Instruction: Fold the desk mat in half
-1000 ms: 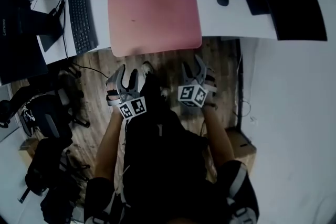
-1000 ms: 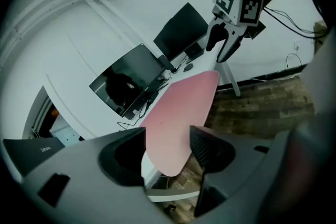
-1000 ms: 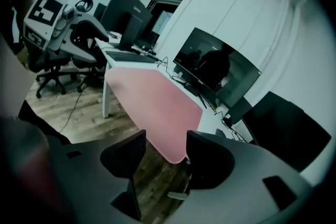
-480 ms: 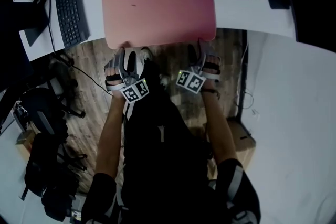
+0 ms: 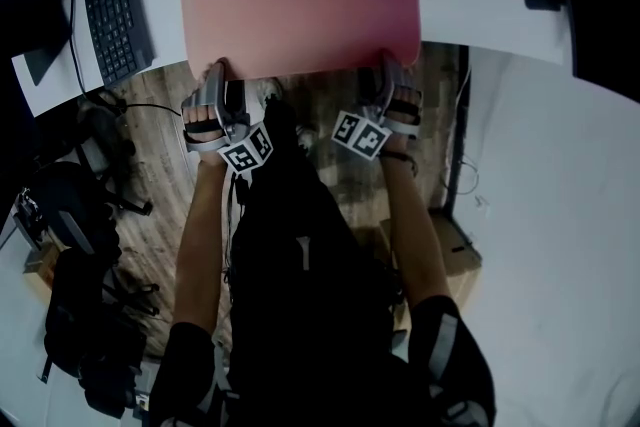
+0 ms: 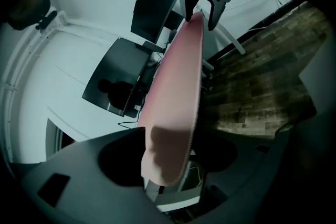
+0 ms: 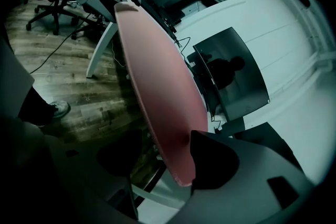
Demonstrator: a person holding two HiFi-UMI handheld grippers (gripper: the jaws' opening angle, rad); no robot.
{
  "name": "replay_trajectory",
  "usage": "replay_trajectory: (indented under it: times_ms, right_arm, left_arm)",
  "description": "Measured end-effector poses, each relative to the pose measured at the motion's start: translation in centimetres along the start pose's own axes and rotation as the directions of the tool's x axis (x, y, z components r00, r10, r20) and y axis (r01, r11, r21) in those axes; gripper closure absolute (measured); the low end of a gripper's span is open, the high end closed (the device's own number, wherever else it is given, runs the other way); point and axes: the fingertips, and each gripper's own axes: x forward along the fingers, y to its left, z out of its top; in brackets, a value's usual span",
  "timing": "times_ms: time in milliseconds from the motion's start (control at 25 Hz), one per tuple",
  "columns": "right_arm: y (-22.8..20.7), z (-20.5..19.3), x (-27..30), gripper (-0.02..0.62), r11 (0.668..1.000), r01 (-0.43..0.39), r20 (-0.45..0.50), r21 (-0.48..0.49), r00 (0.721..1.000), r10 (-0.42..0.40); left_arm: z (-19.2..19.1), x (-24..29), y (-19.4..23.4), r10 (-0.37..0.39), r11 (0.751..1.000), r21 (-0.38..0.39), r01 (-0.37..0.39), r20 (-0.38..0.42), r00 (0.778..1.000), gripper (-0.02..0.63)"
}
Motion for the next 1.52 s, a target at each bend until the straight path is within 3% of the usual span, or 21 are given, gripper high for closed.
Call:
replay_trajectory:
  times_ms: [120,200,240,320,360,480,720,880,1080,1320,1520]
  right_arm:
    - [-0.8,0.0,0.0,0.332,1.0,0.017,-0.002,-0.009,1.0,-0.017]
    - [-1.1,0.0,-0.1,0.388,1.0,0.009,-0.002,-0.016,1.0,-0.009]
    - [-1.2,0.1,-0.3,0.401,1.0,0.001,-0.002,-0.019,1.0,-0.001]
    - [-1.5,0.3,-0.7,0.448,1.0,-0.005,0.003,-0.029,1.0,0.006]
    - [-1.7,0.5,-1.0,0.474,0.999,-0.005,0.007,-0.033,1.0,0.005]
    - [-2.4,0.9,-1.8,0.556,1.0,-0.006,0.021,-0.026,1.0,0.006]
    - [-4.5,1.7,-2.7,0.571,0.999,-0.054,0.016,-0.004,0.998,0.054]
    - [-6.0,2.4,-3.0,0.571,0.996,-0.09,0.006,0.008,0.996,0.09]
    - [-8.2,3.2,-3.3,0.572,0.993,-0.115,-0.006,0.035,0.993,0.115]
    - [-11.1,4.5,-3.6,0.572,0.986,-0.145,-0.025,0.081,0.989,0.147]
    - [-12.7,4.9,-2.9,0.572,0.973,-0.175,-0.039,0.149,0.982,0.182]
  left_arm:
    - [0.3,-0.1,0.5,-0.008,1.0,-0.004,0.008,0.007,1.0,0.333]
    - [0.5,-0.6,0.6,-0.024,1.0,-0.013,0.024,0.014,1.0,0.346]
    - [0.5,-1.0,0.7,-0.027,0.999,-0.019,0.027,0.021,0.999,0.387]
    - [0.7,-1.8,1.2,-0.016,0.999,-0.034,0.017,0.031,0.999,0.532]
    - [0.8,-2.1,1.6,-0.011,0.999,-0.042,0.012,0.031,0.999,0.546]
    - [1.1,-2.5,3.1,-0.014,0.997,-0.07,0.016,0.027,1.0,0.567]
    - [1.6,-3.0,5.6,-0.082,0.987,-0.134,0.084,0.019,0.996,0.581]
    - [1.9,-2.7,7.0,-0.162,0.956,-0.244,0.161,0.016,0.987,0.583]
    - [2.7,-2.3,9.6,-0.21,0.927,-0.315,0.205,0.02,0.978,0.583]
    - [2.9,-2.0,12.0,-0.309,0.837,-0.465,0.289,0.035,0.95,0.583]
    - [3.8,-1.3,14.1,-0.337,0.806,-0.492,0.329,0.076,0.939,0.583]
